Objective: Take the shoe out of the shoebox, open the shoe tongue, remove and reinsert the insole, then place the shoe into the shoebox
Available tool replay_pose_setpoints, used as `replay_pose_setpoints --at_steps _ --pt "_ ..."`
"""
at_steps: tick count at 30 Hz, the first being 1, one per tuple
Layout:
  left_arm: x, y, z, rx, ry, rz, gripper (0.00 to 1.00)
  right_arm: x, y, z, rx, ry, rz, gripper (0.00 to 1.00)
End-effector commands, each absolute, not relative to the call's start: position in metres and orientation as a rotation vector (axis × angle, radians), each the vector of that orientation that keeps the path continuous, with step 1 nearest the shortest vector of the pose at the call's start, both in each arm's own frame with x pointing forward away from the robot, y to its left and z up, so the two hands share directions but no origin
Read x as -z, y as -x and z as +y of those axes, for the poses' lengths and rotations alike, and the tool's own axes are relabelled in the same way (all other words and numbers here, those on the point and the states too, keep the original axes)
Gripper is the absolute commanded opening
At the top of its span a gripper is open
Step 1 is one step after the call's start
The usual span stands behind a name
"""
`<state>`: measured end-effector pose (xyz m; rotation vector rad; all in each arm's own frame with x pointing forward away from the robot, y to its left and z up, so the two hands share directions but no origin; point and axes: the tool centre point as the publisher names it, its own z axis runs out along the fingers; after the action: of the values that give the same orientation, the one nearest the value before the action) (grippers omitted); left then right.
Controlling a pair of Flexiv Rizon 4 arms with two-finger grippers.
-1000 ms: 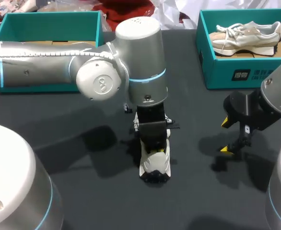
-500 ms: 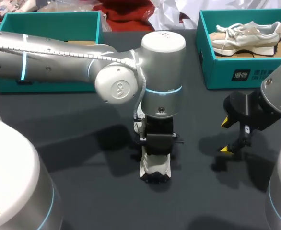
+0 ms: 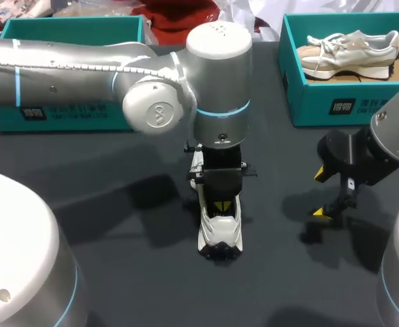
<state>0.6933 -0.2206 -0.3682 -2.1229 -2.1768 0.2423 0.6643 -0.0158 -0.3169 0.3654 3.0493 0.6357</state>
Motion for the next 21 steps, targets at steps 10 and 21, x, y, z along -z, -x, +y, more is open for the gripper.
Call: replay_pose_setpoints --at_steps 10,21 --pt "0.328 -0.698 -0.215 -0.122 2.239 -2.165 0.00 0.317 -0.663 -0.016 -0.631 -0.368 3.047 1.00" --pt "0.350 -0.703 -0.216 -0.062 2.190 -2.312 0.00 0.317 -0.663 -0.016 -0.631 -0.368 3.047 1.00"
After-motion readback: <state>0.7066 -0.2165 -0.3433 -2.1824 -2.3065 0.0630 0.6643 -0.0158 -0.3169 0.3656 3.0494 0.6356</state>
